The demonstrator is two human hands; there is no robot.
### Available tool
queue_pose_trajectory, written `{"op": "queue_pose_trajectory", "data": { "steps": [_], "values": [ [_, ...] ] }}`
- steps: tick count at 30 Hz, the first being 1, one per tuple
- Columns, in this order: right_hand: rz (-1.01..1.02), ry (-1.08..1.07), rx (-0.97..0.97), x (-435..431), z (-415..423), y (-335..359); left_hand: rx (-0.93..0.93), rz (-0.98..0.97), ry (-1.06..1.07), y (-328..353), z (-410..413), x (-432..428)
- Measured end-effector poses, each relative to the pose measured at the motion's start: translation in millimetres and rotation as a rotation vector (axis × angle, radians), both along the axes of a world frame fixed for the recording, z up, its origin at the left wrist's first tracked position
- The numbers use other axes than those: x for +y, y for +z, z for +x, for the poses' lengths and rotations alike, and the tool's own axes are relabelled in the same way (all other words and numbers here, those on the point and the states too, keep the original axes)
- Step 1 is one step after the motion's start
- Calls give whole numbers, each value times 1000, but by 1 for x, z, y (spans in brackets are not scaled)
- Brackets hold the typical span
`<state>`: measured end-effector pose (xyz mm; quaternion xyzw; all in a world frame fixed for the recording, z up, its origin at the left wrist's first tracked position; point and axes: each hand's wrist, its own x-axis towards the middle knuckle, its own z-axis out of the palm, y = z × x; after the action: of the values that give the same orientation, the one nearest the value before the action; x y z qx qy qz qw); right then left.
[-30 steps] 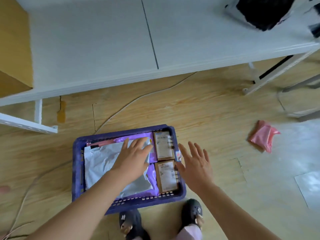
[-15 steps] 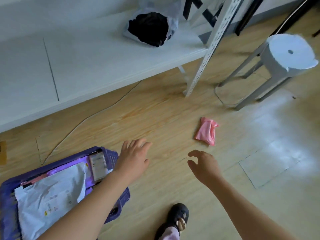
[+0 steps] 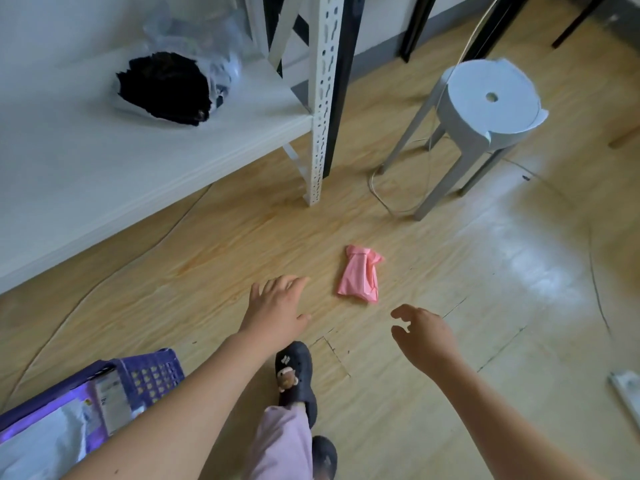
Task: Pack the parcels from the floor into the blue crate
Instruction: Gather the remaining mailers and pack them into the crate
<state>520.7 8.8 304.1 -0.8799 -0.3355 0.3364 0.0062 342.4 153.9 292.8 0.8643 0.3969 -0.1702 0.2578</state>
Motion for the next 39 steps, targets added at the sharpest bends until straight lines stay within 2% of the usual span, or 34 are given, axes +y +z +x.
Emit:
{"op": "queue_pose_trajectory", "data": {
  "steps": [7, 12, 17, 23, 28, 32, 39],
  "values": [
    [-22, -154, 84, 40, 55, -54, -17, -140, 6, -40, 79, 51],
    [5, -349, 230, 59, 86, -167, -3, -295, 134, -143, 123, 64],
    [40, -488, 258, 71, 113, -284, 60, -350, 216, -265, 154, 68],
    [31, -351, 275, 96, 129, -408, 101, -406, 260, -385, 179, 74],
    [13, -396, 443, 116, 140, -470, 115, -435, 269, -432, 191, 87],
    [85, -490, 518, 121, 137, -459, 81, -492, 349, -424, 184, 98],
    [166, -507, 554, 129, 110, -336, 47, -626, 546, -310, 148, 94]
  ]
}}
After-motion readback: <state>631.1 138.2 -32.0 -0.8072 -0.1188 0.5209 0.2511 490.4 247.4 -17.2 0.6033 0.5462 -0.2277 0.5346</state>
